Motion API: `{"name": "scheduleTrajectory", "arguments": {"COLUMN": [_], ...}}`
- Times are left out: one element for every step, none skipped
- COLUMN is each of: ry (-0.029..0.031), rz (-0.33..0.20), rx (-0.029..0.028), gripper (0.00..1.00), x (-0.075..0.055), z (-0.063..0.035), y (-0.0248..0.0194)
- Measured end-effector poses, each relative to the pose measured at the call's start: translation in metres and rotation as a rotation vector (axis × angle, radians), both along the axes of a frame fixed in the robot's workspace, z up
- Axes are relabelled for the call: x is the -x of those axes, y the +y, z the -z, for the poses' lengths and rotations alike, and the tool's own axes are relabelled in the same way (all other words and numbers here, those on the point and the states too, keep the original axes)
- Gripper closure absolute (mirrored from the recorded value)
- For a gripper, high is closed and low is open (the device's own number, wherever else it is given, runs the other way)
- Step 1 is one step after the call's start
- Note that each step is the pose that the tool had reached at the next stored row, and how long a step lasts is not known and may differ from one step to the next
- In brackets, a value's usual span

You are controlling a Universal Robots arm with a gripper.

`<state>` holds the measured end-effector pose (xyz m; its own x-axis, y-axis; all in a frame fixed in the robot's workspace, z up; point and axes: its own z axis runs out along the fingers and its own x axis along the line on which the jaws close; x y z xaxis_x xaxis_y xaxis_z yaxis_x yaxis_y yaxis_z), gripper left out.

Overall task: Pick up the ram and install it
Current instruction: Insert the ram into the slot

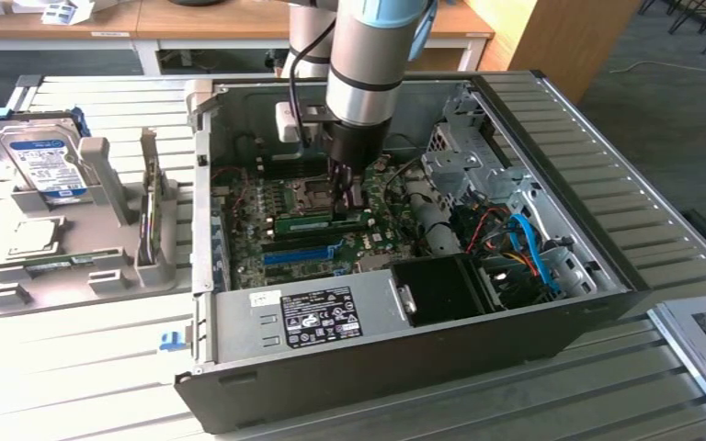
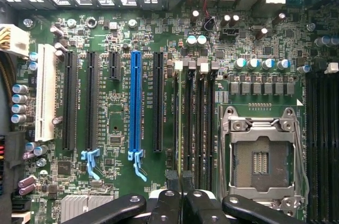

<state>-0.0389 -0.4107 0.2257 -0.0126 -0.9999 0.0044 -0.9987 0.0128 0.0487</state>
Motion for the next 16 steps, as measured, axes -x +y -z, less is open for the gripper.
{"name": "scheduleTrajectory", "arguments": {"ry": [0.0000, 0.0000, 0.0001, 0.0001, 0.0001, 0.0001, 0.0000, 0.0001, 0.0000, -0.0002, -0.0002, 0.0000, 0.0000, 0.0001, 0.0001, 0.0001], "rz": [0.000, 0.000, 0.000, 0.000, 0.000, 0.000, 0.000, 0.000, 0.000, 0.000, 0.000, 0.000, 0.000, 0.000, 0.000, 0.000], "rx": [0.0000, 0.0000, 0.0001, 0.0002, 0.0002, 0.0001, 0.0000, 0.0000, 0.0000, -0.0003, -0.0003, -0.0001, 0.0001, 0.0001, 0.0002, 0.0001], "gripper": [0.88, 0.88, 0.88, 0.88, 0.88, 0.88, 0.88, 0.88, 0.88, 0.88, 0.88, 0.88, 0.88, 0.88, 0.88, 0.88], "x": [0.0000, 0.0000, 0.0000, 0.0000, 0.0000, 0.0000, 0.0000, 0.0000, 0.0000, 0.0000, 0.0000, 0.0000, 0.0000, 0.0000, 0.0000, 0.0000], "z": [0.0003, 0.0006, 0.0007, 0.0007, 0.0007, 0.0008, 0.0008, 0.0008, 0.0009, 0.0014, 0.0018, 0.0021, 0.0021, 0.0021, 0.0021, 0.0021], "y": [0.0000, 0.0000, 0.0000, 0.0000, 0.0000, 0.0000, 0.0000, 0.0000, 0.0000, 0.0001, 0.0001, 0.0000, 0.0000, 0.0000, 0.0000, 0.0000]}}
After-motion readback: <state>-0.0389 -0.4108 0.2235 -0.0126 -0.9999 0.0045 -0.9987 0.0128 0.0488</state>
